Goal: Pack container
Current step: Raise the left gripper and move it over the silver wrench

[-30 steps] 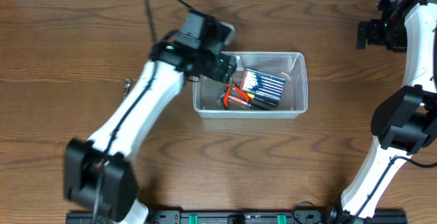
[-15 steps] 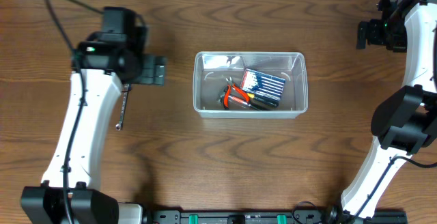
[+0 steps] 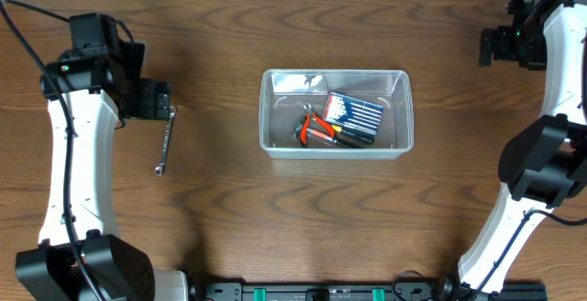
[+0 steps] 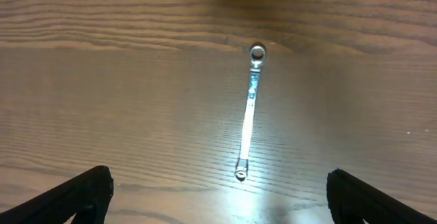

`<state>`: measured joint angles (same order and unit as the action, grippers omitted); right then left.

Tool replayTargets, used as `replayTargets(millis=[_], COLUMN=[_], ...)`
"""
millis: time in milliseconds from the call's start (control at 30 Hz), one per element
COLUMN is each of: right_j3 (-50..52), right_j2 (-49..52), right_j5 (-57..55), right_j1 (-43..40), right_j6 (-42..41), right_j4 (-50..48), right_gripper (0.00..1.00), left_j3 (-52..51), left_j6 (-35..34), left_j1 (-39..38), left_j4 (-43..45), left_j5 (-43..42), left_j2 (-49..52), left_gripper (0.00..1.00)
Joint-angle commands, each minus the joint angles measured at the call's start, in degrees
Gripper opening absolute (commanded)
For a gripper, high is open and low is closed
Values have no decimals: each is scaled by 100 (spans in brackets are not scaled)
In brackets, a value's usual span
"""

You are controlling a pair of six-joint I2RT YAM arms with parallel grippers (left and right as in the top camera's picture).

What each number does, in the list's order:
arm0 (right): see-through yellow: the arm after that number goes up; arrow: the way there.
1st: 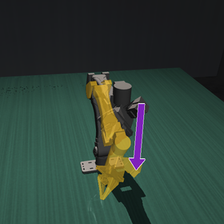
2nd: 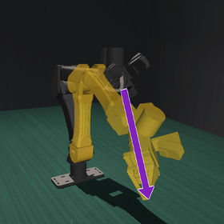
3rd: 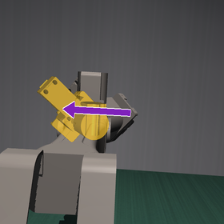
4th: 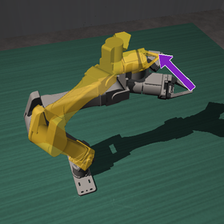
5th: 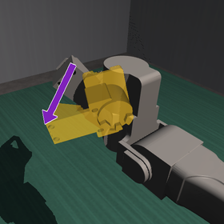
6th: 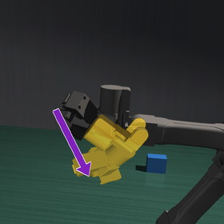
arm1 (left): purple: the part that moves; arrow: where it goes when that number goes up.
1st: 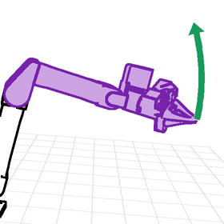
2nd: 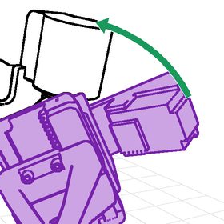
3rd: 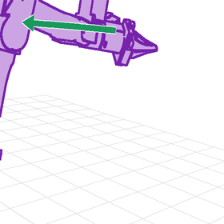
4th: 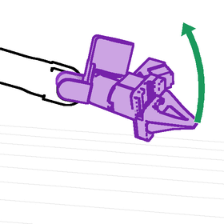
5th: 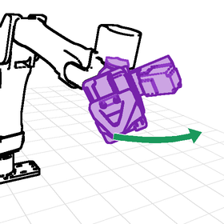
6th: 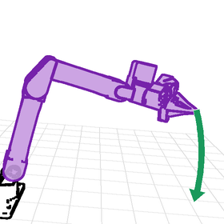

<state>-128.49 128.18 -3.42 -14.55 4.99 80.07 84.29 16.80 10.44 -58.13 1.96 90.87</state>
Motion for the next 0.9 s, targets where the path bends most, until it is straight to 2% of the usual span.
replayTargets(millis=[0, 233, 533, 633, 767, 867], right_j3=[17, 17, 17, 17, 17, 17], right_j2=[-138, -138, -138, -138, -138, -138], right_j5=[24, 22, 22, 22, 22, 22], right_j1=[26, 26, 26, 26, 26, 26], right_j6=[-68, -68, -68, -68, -68, -68], right_j4=[4, 4, 4, 4, 4, 4], right_gripper=[99, 99, 99, 99, 99, 99], left_j3=[15, 4, 4, 4, 4, 4], left_j6=[157, 155, 192, 463, 452, 452], left_j1=[9, 26, 26, 28, 35, 129], left_j4=[-13, 459, 470, 496, 498, 461], left_j5=[20, -28, -44, -304, -319, -704], left_j2=[48, 304, 1311, 1499, 1711, 1836], left_gripper=[98, 98, 98, 98, 98, 98])
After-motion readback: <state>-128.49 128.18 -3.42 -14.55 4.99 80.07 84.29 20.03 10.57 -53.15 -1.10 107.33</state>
